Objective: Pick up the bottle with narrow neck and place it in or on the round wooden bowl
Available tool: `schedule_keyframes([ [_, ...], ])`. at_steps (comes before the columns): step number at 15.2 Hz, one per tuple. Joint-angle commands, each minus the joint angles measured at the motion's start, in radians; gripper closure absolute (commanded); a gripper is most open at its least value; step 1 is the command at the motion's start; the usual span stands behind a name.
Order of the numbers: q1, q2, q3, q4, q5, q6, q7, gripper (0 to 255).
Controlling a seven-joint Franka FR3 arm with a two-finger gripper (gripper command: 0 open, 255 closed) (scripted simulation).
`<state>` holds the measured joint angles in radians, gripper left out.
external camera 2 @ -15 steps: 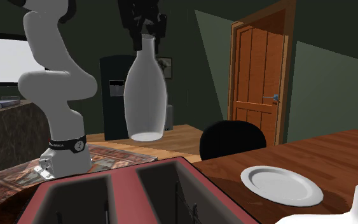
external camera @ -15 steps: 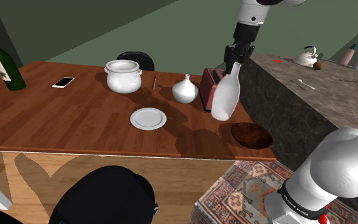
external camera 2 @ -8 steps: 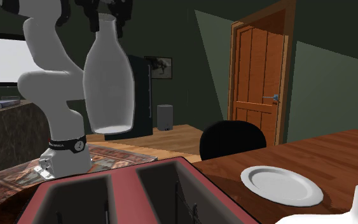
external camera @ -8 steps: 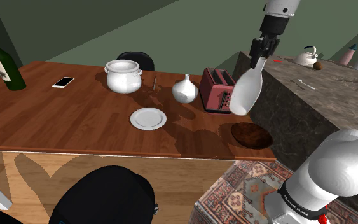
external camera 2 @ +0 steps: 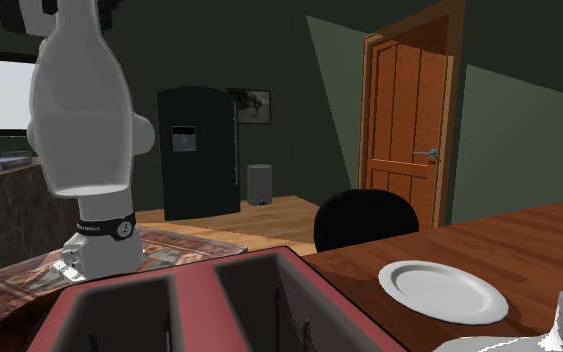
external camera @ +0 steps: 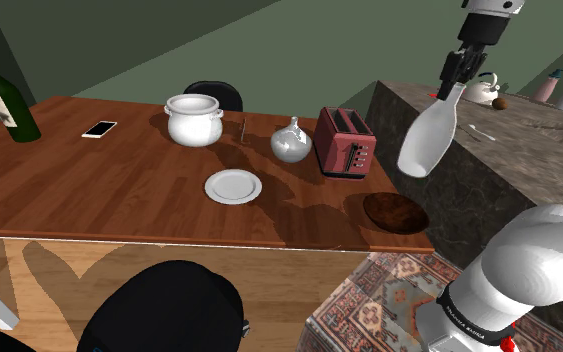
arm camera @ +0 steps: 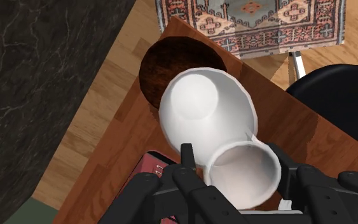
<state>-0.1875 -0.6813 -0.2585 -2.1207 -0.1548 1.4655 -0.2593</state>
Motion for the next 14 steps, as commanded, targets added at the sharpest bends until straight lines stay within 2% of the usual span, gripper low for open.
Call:
schedule_keyframes([
  [1,-0.011,-0.008,-0.031,0.021,-0.021,-0.025,-0.042,255],
  [14,-0.025,-0.064,-0.050,-0.192,-0.044,0.133,-0.031,255],
])
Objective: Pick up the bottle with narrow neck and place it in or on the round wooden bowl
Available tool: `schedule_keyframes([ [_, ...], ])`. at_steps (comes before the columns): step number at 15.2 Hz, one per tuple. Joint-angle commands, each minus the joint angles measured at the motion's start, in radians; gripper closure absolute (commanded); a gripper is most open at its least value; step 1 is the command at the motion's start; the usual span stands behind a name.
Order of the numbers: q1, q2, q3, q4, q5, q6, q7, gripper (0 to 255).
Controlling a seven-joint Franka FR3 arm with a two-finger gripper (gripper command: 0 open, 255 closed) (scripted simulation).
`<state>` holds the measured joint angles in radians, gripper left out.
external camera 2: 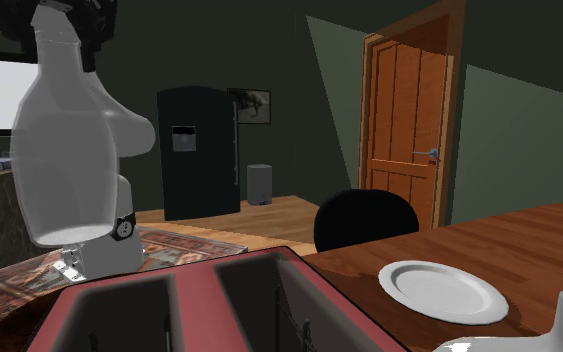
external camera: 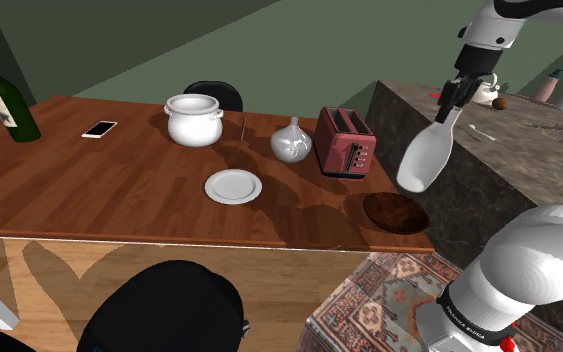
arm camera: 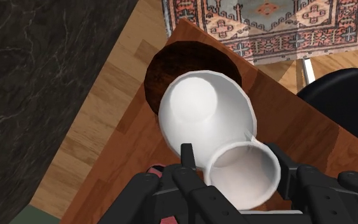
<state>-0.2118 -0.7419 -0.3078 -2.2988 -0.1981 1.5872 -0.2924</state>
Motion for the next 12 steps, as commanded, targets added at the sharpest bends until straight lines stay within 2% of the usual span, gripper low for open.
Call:
schedule_keyframes([
  [1,-0.002,-0.006,-0.002,-0.029,-0.003,0.024,0.002,255],
  [12,-0.014,-0.024,-0.027,-0.187,-0.027,0.163,0.008,255],
])
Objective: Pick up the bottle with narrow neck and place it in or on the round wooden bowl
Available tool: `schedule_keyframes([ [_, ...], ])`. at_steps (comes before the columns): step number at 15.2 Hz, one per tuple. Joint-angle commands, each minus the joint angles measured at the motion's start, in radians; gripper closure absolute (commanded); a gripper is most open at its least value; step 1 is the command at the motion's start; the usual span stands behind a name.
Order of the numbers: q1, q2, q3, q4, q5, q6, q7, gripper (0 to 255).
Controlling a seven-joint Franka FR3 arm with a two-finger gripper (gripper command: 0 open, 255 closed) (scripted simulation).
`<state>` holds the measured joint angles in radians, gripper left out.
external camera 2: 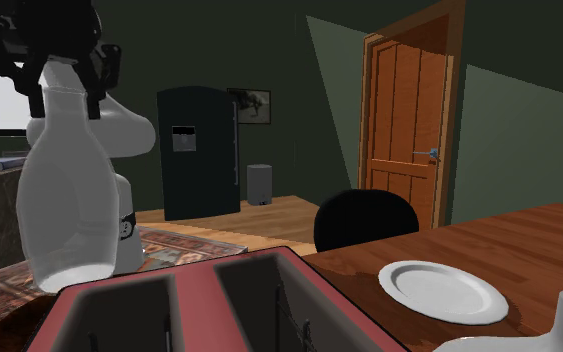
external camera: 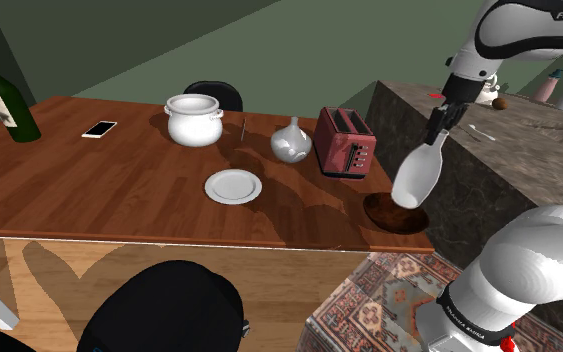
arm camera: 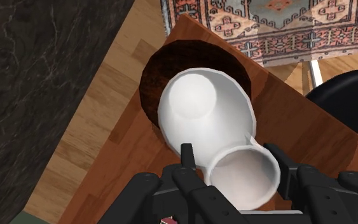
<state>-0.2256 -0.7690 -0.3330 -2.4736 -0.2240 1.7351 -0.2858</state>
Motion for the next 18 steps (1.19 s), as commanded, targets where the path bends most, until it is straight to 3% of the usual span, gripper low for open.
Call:
schedule_keyframes([
  [1,-0.001,0.002,-0.005,-0.025,-0.004,0.028,0.002,255],
  [8,-0.008,0.008,-0.024,-0.114,-0.021,0.122,0.005,255],
  [16,-0.008,0.008,-0.025,-0.114,-0.021,0.122,0.005,255],
  [17,-0.008,0.008,-0.024,-0.114,-0.021,0.122,0.005,0],
  [18,-0.008,0.008,-0.024,-0.114,-0.021,0.122,0.005,0],
])
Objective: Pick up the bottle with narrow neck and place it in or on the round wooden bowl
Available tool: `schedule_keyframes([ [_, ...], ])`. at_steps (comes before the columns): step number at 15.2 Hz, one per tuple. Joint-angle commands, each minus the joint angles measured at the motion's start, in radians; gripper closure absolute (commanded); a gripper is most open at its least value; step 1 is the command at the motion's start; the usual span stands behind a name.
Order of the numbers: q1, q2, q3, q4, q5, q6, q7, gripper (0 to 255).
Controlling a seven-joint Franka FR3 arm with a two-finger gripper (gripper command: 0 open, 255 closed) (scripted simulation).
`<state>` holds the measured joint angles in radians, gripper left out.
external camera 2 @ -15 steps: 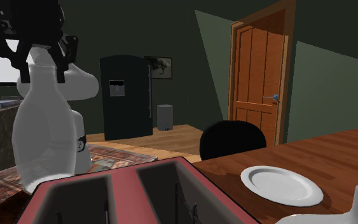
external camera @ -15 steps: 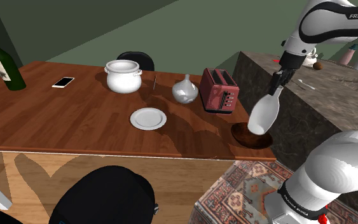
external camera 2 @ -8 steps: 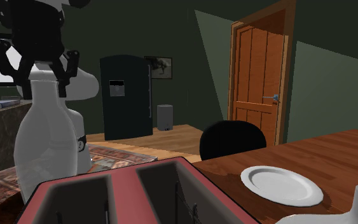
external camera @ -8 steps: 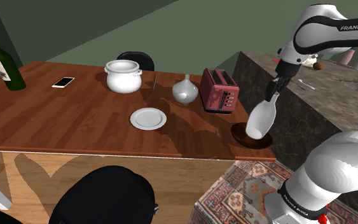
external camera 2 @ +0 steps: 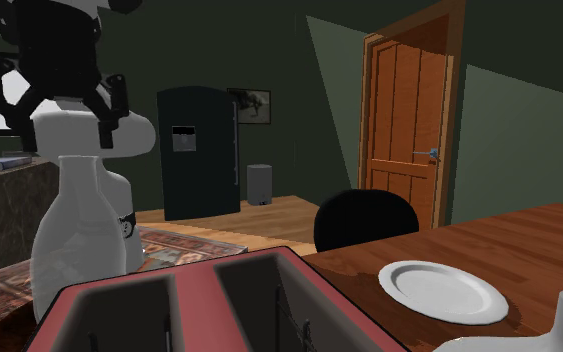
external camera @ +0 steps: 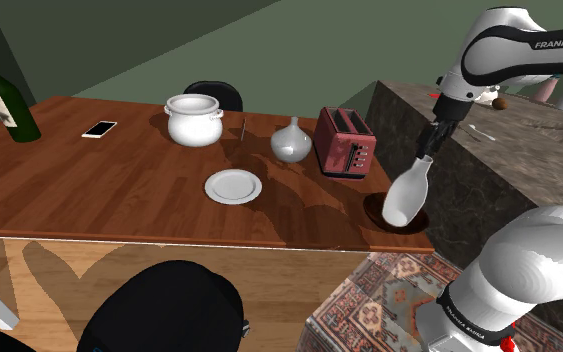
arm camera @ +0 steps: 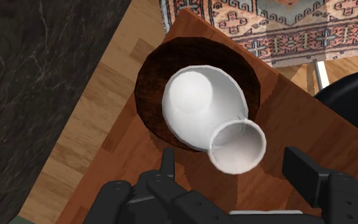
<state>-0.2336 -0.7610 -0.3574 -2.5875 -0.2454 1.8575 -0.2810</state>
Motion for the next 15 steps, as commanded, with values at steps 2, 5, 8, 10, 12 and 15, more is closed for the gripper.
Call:
schedule_keyframes([
  [2,0.000,0.000,0.000,0.000,0.000,0.000,0.000,0],
  [5,0.002,-0.004,0.007,0.031,0.006,-0.035,-0.001,0],
  [8,0.009,-0.006,0.026,0.122,0.023,-0.127,-0.005,0],
  [10,0.009,-0.006,0.026,0.122,0.023,-0.128,-0.004,0],
  [12,0.009,-0.006,0.026,0.122,0.023,-0.127,-0.005,0],
  [15,0.009,-0.006,0.026,0.122,0.023,-0.127,-0.005,0],
])
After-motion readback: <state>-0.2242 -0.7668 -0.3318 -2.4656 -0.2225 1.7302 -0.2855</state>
